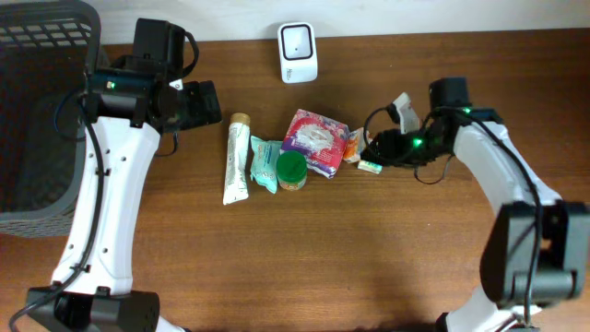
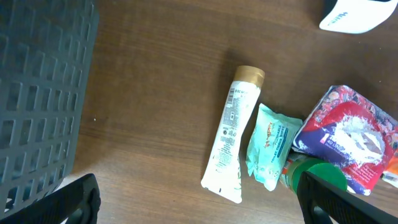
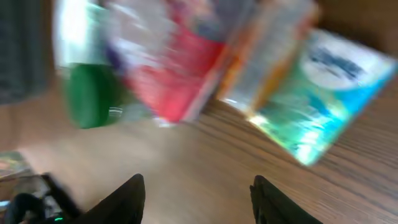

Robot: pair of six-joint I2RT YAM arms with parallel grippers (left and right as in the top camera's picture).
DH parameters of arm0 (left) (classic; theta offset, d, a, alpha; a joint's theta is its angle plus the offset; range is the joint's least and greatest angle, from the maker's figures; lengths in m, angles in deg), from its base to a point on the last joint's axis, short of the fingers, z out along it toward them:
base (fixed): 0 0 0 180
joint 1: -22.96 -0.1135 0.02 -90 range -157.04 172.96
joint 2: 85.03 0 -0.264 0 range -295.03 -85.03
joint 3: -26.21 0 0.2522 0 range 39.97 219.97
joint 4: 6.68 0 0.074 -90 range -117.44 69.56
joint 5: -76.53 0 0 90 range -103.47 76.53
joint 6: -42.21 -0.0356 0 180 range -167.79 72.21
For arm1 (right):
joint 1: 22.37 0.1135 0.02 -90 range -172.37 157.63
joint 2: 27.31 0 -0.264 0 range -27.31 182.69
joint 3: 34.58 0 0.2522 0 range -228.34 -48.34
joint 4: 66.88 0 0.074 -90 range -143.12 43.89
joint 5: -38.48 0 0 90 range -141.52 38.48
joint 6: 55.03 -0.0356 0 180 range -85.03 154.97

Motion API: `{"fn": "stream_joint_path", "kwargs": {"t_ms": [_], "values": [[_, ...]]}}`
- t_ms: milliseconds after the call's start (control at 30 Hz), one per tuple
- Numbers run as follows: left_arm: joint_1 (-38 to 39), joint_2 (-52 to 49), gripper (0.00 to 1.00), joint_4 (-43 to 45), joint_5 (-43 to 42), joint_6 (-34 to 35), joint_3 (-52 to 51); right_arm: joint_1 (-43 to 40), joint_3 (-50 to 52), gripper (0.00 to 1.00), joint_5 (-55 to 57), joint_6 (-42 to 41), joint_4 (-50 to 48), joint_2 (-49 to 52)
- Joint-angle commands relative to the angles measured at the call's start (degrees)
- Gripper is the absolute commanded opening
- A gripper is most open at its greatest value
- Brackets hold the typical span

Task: Scan the item barcode
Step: 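Move the right gripper over the green tissue pack and grasp it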

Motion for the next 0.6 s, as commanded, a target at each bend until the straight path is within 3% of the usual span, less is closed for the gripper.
{"fn": "stream_joint_path", "kwargs": {"t_ms": [0, 233, 567], "values": [[0.11, 0.00, 0.99, 0.09, 0.63, -0.26, -0.02, 4.24, -1.14, 0.54, 19.34, -0.48, -0.31, 1.51], [0.11, 0.00, 0.99, 0.09, 0.63, -0.26, -0.02, 17.35, -0.83, 0.54, 48.26, -4.15, -5.33, 1.75], [0.11, 0.00, 0.99, 0.09, 0.63, -0.26, -0.02, 19.10, -0.70, 0.54, 50.16, -4.13, -9.44, 8.55]]}}
